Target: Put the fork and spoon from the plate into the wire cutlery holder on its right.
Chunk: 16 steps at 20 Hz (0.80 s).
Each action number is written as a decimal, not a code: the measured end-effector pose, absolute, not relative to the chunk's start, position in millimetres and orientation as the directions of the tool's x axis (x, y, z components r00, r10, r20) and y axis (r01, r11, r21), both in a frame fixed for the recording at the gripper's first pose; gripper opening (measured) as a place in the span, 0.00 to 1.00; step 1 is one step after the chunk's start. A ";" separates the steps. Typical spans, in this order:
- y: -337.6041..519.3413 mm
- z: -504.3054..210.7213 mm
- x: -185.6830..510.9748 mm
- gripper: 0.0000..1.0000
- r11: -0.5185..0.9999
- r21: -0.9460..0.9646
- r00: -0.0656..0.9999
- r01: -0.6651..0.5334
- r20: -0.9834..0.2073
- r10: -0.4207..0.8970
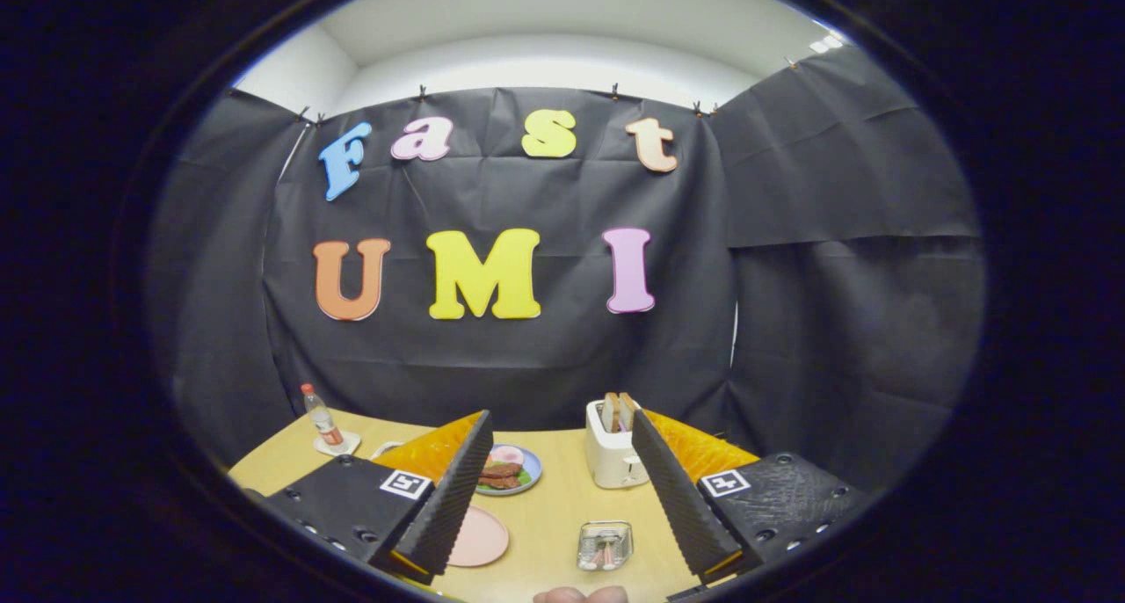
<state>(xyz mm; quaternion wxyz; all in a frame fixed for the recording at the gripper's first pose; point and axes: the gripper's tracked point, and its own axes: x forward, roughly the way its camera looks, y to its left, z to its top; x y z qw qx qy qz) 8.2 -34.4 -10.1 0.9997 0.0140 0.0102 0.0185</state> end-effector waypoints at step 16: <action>-34.8 -20.5 -4.0 0.95 0.998 0.057 0.999 0.021 -0.033 -0.019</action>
